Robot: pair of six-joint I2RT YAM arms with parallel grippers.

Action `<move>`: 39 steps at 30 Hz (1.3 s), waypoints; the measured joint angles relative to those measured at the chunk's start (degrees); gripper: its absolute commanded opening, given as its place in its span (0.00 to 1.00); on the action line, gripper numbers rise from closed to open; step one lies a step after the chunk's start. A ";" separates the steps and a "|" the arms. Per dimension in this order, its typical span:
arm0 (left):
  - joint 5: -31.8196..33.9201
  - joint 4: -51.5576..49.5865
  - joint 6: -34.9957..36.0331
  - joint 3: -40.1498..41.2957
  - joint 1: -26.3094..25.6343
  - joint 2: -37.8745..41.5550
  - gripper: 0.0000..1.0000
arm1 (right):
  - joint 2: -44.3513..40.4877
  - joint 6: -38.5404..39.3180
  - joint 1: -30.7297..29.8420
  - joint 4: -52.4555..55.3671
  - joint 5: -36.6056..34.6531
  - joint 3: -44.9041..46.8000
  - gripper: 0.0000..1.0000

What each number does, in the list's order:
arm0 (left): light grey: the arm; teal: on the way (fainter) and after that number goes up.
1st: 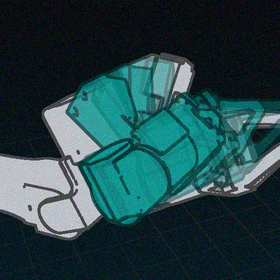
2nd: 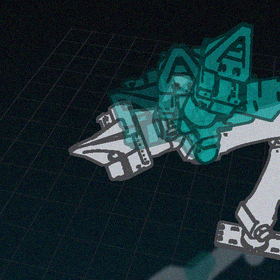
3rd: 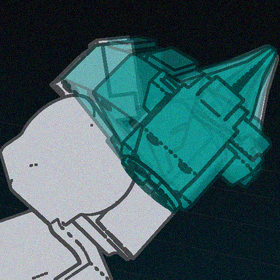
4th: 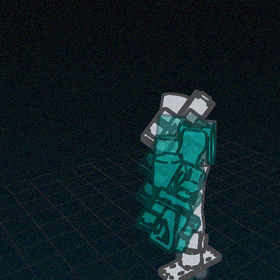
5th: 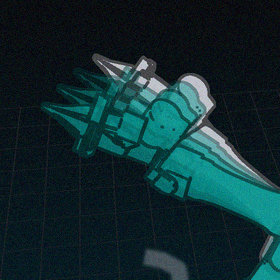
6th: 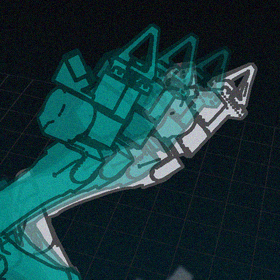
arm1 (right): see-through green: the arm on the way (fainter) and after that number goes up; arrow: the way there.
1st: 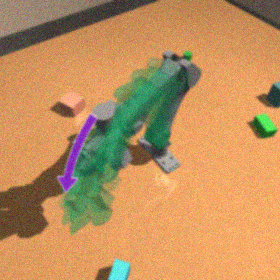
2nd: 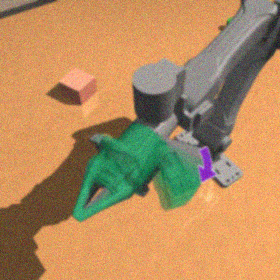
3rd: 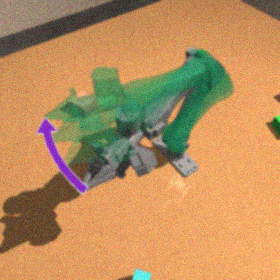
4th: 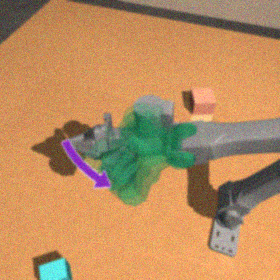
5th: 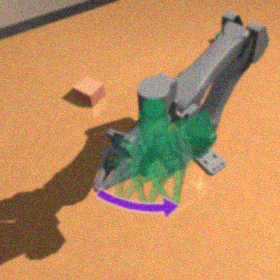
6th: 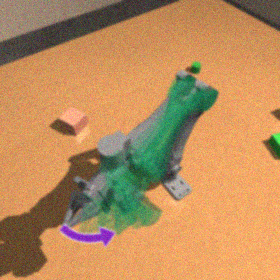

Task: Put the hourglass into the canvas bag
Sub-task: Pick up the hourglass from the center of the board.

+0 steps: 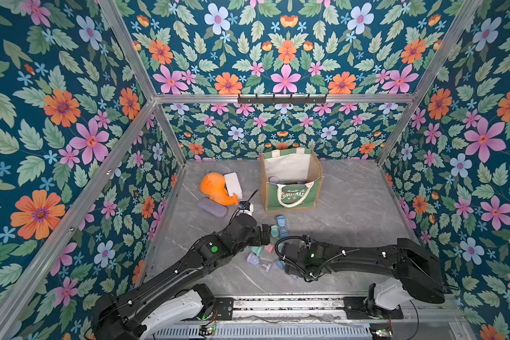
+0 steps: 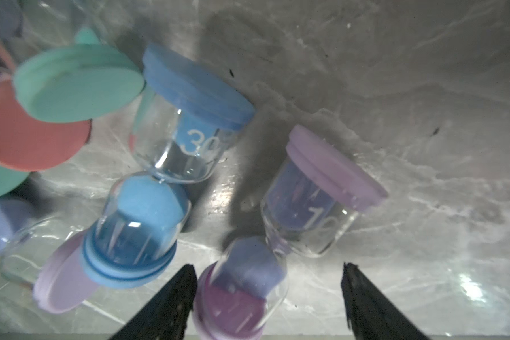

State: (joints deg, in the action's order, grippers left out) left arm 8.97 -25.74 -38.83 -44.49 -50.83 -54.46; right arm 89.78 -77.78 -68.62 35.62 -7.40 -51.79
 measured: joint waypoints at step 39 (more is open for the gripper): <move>0.37 0.07 0.04 -1.60 -0.04 -1.05 1.00 | 1.29 -0.09 -2.19 2.03 5.09 2.97 0.34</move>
State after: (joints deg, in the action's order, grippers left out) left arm 9.34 -25.67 -38.79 -46.09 -50.87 -55.51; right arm 91.07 -77.87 -70.81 37.65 -2.31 -48.82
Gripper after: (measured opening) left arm 0.998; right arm 0.445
